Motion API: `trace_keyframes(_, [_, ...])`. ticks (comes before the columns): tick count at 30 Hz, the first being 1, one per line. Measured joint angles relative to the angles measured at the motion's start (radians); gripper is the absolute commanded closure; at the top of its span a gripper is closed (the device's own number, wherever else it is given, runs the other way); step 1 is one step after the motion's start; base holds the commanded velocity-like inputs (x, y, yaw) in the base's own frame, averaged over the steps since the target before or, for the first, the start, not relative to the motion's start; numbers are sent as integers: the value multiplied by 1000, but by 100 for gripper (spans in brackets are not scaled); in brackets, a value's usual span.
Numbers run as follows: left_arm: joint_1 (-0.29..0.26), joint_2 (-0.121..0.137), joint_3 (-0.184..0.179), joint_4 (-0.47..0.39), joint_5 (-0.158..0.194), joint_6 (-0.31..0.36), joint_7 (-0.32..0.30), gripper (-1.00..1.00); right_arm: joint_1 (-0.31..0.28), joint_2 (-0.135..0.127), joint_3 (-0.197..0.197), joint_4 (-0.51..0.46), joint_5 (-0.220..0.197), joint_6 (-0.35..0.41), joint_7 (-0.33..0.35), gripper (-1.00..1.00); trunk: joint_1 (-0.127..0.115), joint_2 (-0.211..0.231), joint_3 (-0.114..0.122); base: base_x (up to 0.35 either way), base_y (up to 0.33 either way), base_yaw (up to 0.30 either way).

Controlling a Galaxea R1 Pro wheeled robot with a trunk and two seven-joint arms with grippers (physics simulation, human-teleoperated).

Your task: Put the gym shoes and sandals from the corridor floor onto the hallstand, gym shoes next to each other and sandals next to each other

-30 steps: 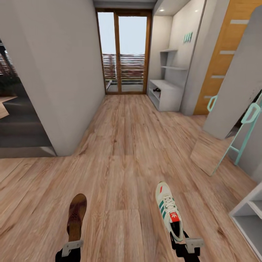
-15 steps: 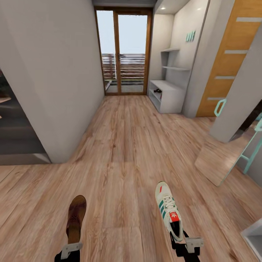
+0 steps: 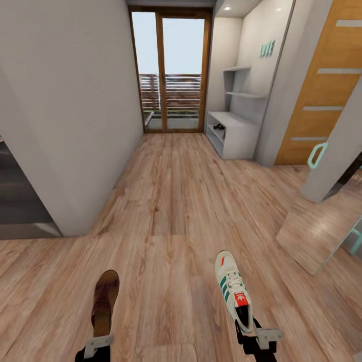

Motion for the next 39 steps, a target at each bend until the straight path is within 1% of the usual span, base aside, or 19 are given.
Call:
trace_keyframes(5, [1,0,0,0,2,-1,0,100,0,0,-1,0,-1,1,-1,100,0,0,0,339,0,0])
trace_keyframes(8, [1,0,0,0,19,-4,0,100,0,0,-1,1,-1,1,-1,100,0,0,0,339,0,2])
trace_keyframes(9, [1,0,0,0,36,-6,-1,100,0,0,-1,0,-1,1,-1,100,0,0,0,339,0,17])
trace_keyframes(12, [2,0,-1,0,43,-6,-1,100,0,0,-1,0,-1,1,-1,100,0,0,0,339,0,107])
trace_keyframes(19, [2,-1,-1,0,47,-8,-1,100,0,1,2,0,0,-1,-1,100,0,0,-1,339,0,183])
trace_keyframes(39, [1,-1,-2,0,46,-8,-1,100,0,0,-1,0,-1,-2,-1,100,0,0,2,339,0,16])
